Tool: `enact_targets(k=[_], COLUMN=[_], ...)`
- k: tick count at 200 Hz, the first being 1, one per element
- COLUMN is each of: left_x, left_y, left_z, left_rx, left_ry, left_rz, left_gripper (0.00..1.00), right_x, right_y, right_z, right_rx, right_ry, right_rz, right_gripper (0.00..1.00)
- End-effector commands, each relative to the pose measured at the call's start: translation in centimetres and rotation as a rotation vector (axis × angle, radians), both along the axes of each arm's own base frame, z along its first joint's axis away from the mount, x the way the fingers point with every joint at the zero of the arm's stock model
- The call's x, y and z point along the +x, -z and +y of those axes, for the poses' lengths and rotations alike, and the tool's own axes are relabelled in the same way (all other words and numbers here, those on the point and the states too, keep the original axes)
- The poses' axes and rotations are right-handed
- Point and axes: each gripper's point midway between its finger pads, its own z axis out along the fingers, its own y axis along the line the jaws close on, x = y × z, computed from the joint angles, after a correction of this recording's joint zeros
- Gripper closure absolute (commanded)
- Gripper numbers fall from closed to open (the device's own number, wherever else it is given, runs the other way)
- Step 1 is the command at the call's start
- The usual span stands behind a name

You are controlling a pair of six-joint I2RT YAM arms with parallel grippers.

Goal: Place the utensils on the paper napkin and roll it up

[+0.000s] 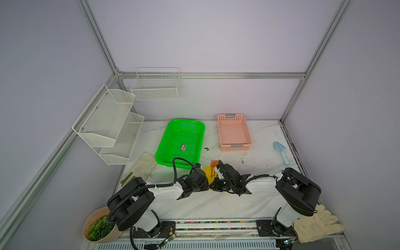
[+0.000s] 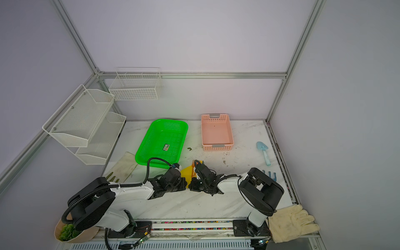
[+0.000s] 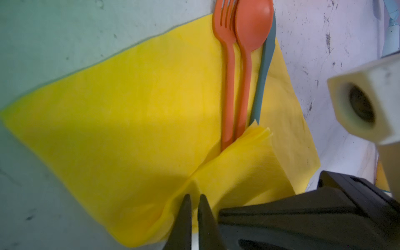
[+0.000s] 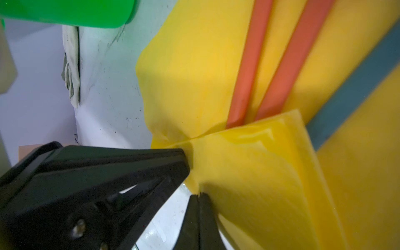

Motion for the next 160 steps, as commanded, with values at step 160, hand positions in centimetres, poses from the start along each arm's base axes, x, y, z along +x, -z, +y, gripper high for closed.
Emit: enact_targets(k=[160], left_x=[-0.4], left_y=[-2.8], left_z=[7.1], left_rx=[0.112], left_ry=[-0.184], left_rz=[-0.046], left_gripper=[0.58], right_x=[0.2], right_y=[1.3], right_z=[-0.3], right_rx=[-0.037], right_ry=[0.038], right_rz=[0.013], right_gripper=[1.0])
